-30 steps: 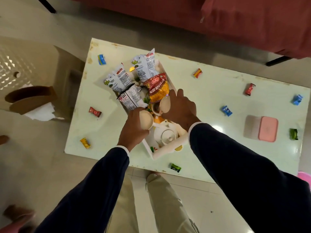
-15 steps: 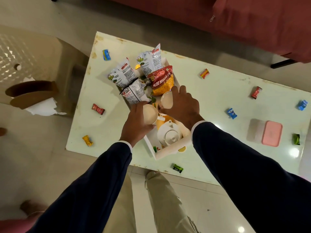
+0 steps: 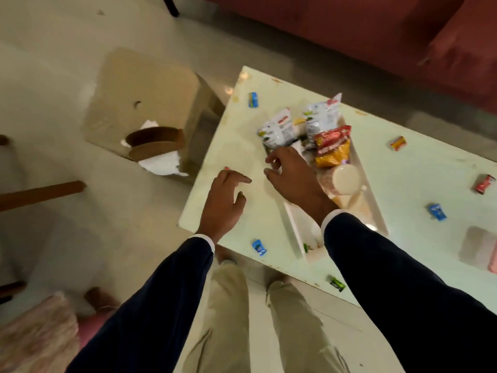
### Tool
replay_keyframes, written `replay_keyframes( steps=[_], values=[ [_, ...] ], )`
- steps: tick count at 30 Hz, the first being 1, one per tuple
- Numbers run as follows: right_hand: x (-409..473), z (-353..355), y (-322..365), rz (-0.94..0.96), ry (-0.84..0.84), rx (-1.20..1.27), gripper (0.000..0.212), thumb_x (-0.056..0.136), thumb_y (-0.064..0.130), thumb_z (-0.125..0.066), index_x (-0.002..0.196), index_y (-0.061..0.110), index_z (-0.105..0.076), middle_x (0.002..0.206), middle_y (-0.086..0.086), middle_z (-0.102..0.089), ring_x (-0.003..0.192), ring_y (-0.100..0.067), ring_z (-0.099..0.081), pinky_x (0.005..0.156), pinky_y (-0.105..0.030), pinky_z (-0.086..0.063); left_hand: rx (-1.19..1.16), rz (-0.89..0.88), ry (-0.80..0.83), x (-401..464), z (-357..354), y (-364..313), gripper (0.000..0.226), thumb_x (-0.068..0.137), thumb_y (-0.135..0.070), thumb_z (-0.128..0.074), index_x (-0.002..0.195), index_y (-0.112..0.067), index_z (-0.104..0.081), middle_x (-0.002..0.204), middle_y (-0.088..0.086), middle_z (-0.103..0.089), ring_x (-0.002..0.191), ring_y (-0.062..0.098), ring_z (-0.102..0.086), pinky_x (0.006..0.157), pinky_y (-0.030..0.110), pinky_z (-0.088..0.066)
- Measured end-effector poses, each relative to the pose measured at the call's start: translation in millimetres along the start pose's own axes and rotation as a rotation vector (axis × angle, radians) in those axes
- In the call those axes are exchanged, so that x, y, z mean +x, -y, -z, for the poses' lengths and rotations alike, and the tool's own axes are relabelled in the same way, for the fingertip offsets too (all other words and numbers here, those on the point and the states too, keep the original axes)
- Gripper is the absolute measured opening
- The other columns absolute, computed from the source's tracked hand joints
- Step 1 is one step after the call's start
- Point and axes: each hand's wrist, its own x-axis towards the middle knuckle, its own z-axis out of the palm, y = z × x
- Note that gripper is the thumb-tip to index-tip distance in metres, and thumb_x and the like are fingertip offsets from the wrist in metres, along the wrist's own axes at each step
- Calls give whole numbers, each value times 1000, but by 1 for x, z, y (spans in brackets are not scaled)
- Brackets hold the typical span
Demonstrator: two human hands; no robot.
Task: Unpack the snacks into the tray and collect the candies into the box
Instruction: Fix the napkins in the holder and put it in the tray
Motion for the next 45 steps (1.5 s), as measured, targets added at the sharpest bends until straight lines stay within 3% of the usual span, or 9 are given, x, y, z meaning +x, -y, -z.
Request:
replay_keyframes(
  steps=[4,12,16,19,22,29,35,40,45],
  values=[
    [29,-51,56,37,84,71,19,91,22,-66,109,17,-62,105,-2,-62,89,-16,-60,83,-38,-50,28,70,-115,-6,59,43,44,82,3,-57,112,-28,-63,118,-11,-48,103,6,-52,97,31,-49],
    [93,-134,121,-1,213,-31,21,90,21,-63,108,11,-62,113,-8,-63,102,-26,-63,91,-44,-53,157,295,-448,21,151,128,69,76,-18,-78,138,-18,-47,140,10,-45,125,33,-46,100,49,-44],
    [110,-164,127,-188,230,54,26,88,19,-69,112,9,-63,114,-9,-66,107,-29,-64,85,-37,-53,227,335,-268,62,176,158,81,73,-23,-83,143,-27,-43,146,1,-43,131,30,-44,102,50,-40],
    [118,-187,132,-348,188,131,60,82,36,-80,130,10,-54,131,-11,-59,119,-33,-59,99,-48,-53,303,272,-114,83,181,173,67,81,-26,-74,142,-26,-47,138,2,-52,128,29,-50,103,54,-38],
    [122,-210,142,-504,73,250,87,78,50,-81,143,14,-37,146,-11,-44,131,-35,-48,108,-55,-47,294,227,-99,95,185,182,53,86,-32,-70,135,-24,-52,131,3,-60,122,30,-56,101,52,-41],
    [139,-253,164,-673,-55,468,101,72,61,-80,144,12,-29,150,-10,-42,135,-37,-46,111,-55,-44,144,188,-128,101,193,196,50,90,-32,-72,133,-16,-52,125,9,-62,118,30,-57,94,43,-49],
    [147,-261,165,-670,-142,538,84,67,54,-86,127,14,-42,132,-8,-51,112,-28,-58,96,-45,-55,-35,261,-277,95,199,200,47,90,-45,-68,128,-20,-55,116,-6,-64,103,14,-62,82,27,-49],
    [143,-260,160,-662,-161,633,76,77,41,-85,133,16,-41,133,-6,-53,116,-29,-59,101,-48,-55,-134,269,-455,64,206,202,46,89,-46,-70,124,-19,-57,109,-9,-64,95,10,-63,67,3,-42],
    [138,-248,152,-659,-147,664,66,84,30,-82,136,17,-43,122,0,-55,102,-22,-55,89,-38,-55,-113,308,-429,39,202,209,47,89,-45,-72,124,-19,-56,114,-5,-65,100,15,-66,67,8,-42]
  ],
)
